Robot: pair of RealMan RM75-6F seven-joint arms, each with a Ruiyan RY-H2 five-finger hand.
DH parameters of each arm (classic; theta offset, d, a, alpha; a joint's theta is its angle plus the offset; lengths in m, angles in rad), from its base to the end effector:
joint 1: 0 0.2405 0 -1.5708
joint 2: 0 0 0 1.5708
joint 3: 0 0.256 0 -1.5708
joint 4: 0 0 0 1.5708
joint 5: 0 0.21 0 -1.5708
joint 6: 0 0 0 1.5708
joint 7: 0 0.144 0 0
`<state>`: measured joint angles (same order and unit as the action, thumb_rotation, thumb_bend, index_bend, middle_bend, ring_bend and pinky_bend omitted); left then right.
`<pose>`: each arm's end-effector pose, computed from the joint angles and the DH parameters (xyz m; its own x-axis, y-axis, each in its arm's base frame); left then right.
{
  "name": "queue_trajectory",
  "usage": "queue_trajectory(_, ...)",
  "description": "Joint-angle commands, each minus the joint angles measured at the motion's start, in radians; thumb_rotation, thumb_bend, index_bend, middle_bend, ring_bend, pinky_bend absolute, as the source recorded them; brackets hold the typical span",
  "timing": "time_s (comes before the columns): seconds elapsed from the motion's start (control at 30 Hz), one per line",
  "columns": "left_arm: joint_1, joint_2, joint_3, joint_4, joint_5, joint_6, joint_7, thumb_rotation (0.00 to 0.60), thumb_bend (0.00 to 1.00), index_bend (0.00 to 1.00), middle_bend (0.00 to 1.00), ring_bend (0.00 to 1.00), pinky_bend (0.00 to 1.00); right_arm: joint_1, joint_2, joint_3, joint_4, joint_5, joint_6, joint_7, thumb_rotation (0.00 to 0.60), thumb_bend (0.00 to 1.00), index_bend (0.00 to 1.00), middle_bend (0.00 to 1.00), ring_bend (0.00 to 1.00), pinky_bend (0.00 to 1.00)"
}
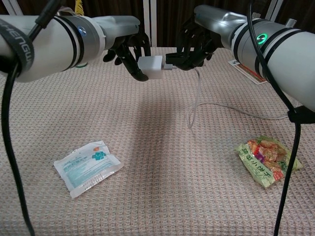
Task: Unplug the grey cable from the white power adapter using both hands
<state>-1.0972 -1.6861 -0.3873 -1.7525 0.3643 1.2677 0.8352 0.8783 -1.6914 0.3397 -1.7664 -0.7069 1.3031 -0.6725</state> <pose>-0.0085 0.3412 -0.0301 0.3487 0.3377 0.8743 0.9342 -0.2004 -0.2952 -0.0474 -0.3281 -0.0141 0.2273 -0.2127 0.9503 -0.9626 -0.1967 0.1862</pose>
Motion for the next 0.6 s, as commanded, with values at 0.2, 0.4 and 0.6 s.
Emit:
queue_trajectory(0.2, -0.014, -0.014, -0.006, 0.007, 0.0, 0.012, 0.002, 0.573, 0.3, 0.58, 0.58, 0.76, 0.84, 0.014, -0.039, 0.018, 0.04, 0.022, -0.01, 0.007, 0.6, 0.3, 0.54, 0.46, 0.37, 0.5)
queue_trajectory(0.4, -0.018, -0.009, -0.009, 0.002, 0.001, 0.011, 0.001, 0.572, 0.3, 0.58, 0.58, 0.76, 0.84, 0.013, -0.041, 0.027, 0.05, 0.038, -0.037, 0.027, 0.6, 0.31, 0.55, 0.47, 0.37, 0.5)
queue_trajectory(0.6, -0.022, -0.011, -0.009, 0.001, 0.003, 0.012, -0.003, 0.575, 0.3, 0.58, 0.58, 0.76, 0.84, 0.013, -0.043, 0.028, 0.059, 0.032, -0.046, 0.041, 0.6, 0.32, 0.57, 0.48, 0.39, 0.5)
